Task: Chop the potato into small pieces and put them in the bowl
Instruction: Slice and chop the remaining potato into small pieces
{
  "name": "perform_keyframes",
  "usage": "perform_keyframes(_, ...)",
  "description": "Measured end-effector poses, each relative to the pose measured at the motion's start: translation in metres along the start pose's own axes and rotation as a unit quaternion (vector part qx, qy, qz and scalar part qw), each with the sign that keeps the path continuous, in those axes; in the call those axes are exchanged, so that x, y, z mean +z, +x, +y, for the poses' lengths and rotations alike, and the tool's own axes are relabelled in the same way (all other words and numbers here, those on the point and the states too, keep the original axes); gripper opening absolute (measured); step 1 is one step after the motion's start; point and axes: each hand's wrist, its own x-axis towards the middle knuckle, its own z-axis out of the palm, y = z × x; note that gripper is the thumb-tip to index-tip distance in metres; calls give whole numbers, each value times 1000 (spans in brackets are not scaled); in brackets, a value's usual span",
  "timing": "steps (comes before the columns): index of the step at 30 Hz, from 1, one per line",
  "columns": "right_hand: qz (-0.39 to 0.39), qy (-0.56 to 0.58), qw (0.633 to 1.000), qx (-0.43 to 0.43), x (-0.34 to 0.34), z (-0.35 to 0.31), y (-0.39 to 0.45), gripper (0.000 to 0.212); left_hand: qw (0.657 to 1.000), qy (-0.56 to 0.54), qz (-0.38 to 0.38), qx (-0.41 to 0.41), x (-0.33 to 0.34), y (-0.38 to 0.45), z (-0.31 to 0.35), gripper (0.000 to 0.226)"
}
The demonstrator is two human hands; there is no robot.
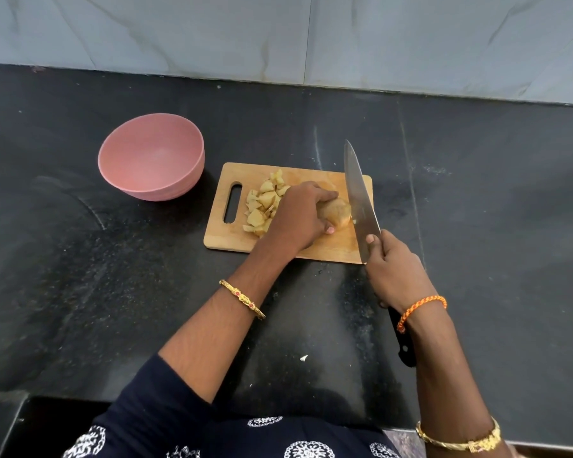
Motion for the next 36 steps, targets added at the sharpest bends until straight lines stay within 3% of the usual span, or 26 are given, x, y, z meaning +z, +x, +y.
perform_keyframes(10, -4, 5, 1000, -10, -1, 0, 2, 25, 1000, 1, 1, 0, 0, 0, -1, 64)
perform_keyframes(18, -15, -55, 998, 19, 1, -12, 4, 19, 1000, 11, 7, 17, 0, 0, -2, 62)
perform_keyframes(27, -71, -59, 994, 61, 10, 7, -20, 21, 1000, -1, 14, 22, 1, -2, -3, 62)
perform_keyframes(32, 6, 4, 1000, 14, -3, 8, -24, 28, 1000, -13, 4, 18, -1, -1, -4, 63)
perform_keyframes(36, 10, 11, 1000, 8, -3, 4, -10, 31, 1000, -13, 5, 13, 2, -1, -4, 63)
